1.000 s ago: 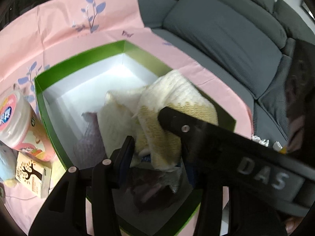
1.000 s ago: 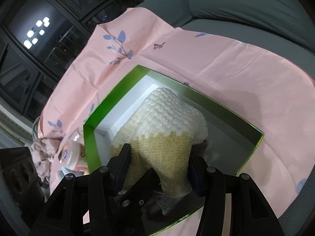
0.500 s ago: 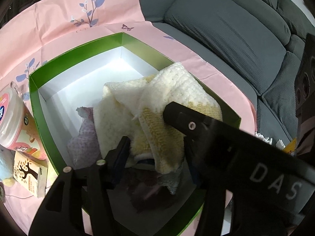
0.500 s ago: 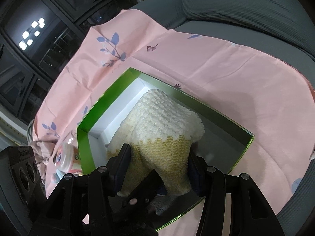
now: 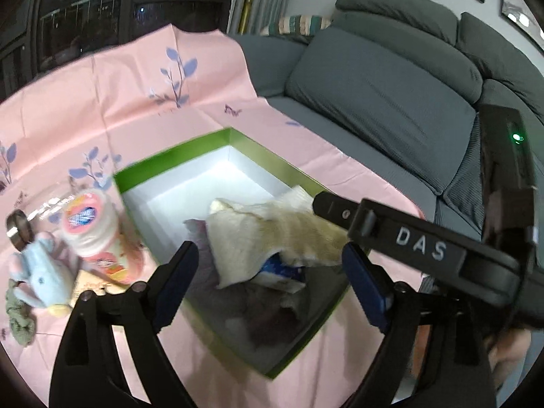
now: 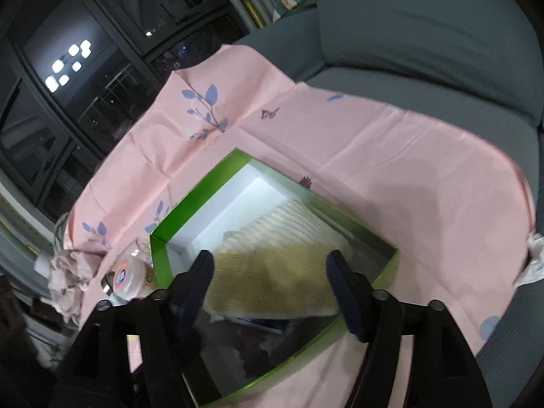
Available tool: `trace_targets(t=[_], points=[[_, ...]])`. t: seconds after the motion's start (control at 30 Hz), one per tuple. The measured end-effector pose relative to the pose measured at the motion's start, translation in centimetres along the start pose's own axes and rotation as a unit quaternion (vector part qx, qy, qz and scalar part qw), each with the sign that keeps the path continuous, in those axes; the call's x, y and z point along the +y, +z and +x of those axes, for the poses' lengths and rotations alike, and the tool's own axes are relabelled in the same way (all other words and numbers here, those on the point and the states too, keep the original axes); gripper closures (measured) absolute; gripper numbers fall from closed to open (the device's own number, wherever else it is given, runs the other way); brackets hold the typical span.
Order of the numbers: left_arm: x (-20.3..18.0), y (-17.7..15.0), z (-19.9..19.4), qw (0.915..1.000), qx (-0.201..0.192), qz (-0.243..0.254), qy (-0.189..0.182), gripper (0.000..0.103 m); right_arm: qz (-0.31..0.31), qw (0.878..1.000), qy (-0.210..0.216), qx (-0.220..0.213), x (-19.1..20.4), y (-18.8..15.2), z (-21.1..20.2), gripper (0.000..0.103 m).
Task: Organize soft objects
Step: 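Move the right gripper back to the pile beside the plush toy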
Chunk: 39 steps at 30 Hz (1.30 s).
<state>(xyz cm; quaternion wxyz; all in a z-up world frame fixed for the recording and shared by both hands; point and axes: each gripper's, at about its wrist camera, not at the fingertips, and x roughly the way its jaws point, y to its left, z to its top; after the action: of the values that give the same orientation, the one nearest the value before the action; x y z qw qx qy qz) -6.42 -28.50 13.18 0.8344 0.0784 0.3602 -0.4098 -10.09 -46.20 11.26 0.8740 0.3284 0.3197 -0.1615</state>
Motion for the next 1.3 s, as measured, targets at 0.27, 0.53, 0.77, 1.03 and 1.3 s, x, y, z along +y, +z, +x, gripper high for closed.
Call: trace_targets(t=[0.27,0.53,0.77,1.03,1.3], points=[[3.6,-1.3,-5.7,0.9975,-0.047,-0.046,0.026,0.001,-0.025,0.999,-0.005,-0.036,1.7,-0.2,-2.3,0.008],[8.1,-3.8,-10.7,0.9883,-0.081,-0.093,0.09,0.001,-0.065,0.997,0.008,-0.049,4.4,-0.9,-3.2,0.008],[13.3,-6.9,-13.3,0.9746,-0.081,-0.137,0.157,0.001,-0.118,0.99,0.055,-0.046,8.0,-2.3,-3.3,0.008],[19.8,-11.6,-13.9,0.9582,-0.062,-0.196,0.199,0.001,-0.162,0.985,0.054,-0.027,11.7,-4.1,-1.9,0.008],[26.4,-15.9,-13.9,0.9299,-0.056,-0.312,0.187,0.003,-0.209,0.973,0.099,0.004,16.2,-6.8,0.0,0.008]])
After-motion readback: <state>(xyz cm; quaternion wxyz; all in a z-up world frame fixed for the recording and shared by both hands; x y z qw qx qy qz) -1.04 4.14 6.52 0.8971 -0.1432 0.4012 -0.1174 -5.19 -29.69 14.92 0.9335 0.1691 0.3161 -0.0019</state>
